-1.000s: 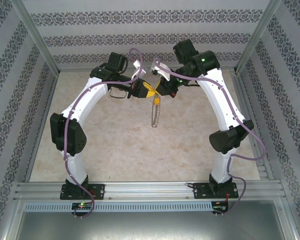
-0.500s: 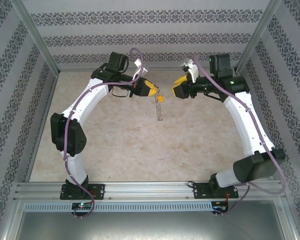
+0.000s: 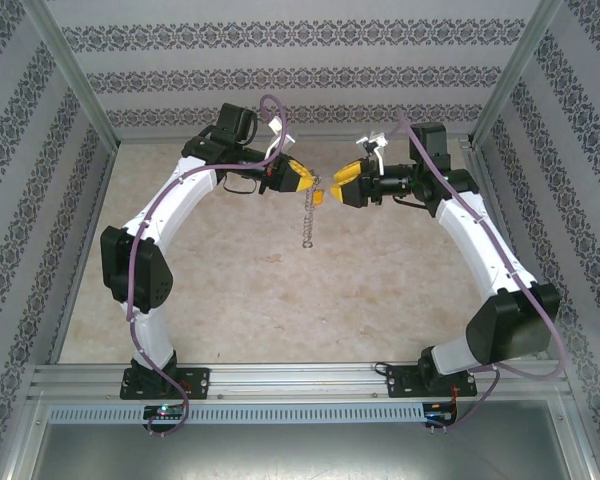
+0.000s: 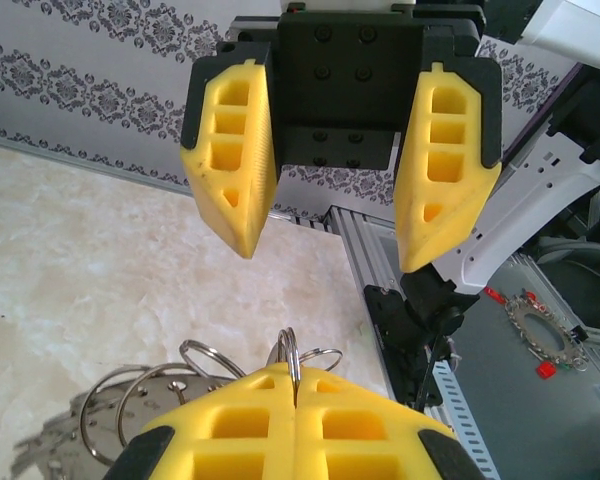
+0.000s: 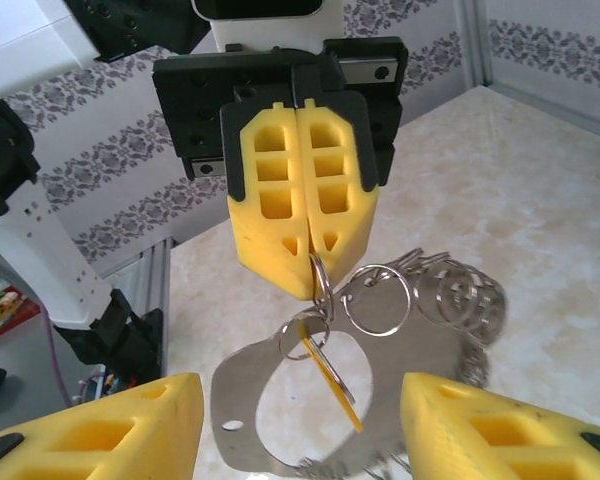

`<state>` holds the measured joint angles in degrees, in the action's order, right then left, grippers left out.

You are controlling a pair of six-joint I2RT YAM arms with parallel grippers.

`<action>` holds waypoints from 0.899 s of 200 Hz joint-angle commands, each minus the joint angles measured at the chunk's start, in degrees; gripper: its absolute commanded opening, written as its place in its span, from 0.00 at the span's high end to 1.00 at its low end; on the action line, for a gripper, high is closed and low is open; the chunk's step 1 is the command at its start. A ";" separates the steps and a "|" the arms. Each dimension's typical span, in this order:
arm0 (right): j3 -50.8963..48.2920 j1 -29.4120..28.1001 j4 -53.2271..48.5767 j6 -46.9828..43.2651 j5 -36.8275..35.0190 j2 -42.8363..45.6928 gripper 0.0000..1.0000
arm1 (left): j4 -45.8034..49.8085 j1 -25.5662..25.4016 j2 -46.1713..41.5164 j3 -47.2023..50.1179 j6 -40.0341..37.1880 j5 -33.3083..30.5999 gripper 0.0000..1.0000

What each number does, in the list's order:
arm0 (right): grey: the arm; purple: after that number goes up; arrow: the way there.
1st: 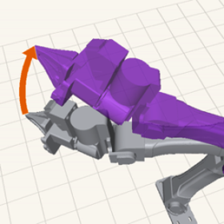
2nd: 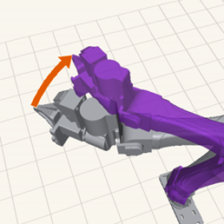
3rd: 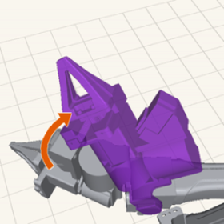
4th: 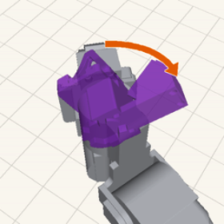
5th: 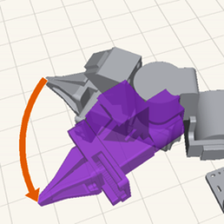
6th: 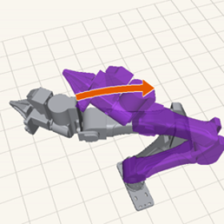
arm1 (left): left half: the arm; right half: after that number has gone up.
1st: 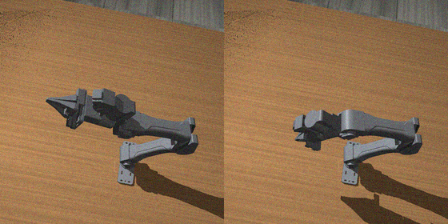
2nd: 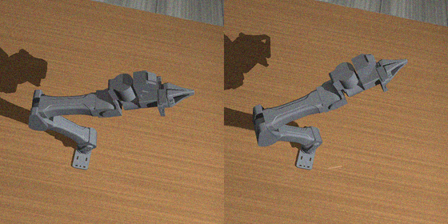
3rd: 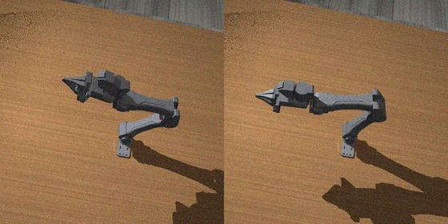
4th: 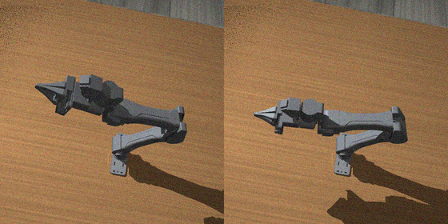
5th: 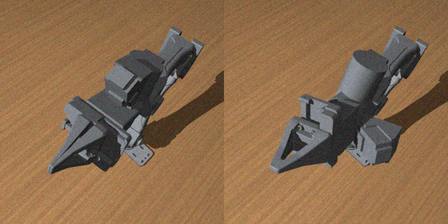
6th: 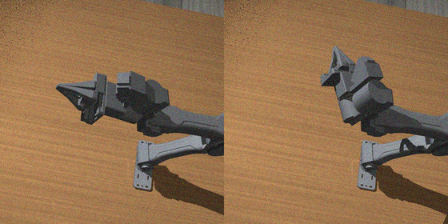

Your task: Put the keys on the keyring

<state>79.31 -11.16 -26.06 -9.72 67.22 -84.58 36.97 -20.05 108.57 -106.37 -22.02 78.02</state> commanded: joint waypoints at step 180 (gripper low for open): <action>1.91 -4.30 -3.21 -3.62 3.87 -6.05 1.00 | -3.11 -0.39 -3.26 -2.68 1.68 2.68 1.00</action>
<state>79.61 -14.04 -26.83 -10.70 70.98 -90.41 36.77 -19.90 108.25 -107.50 -21.52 78.85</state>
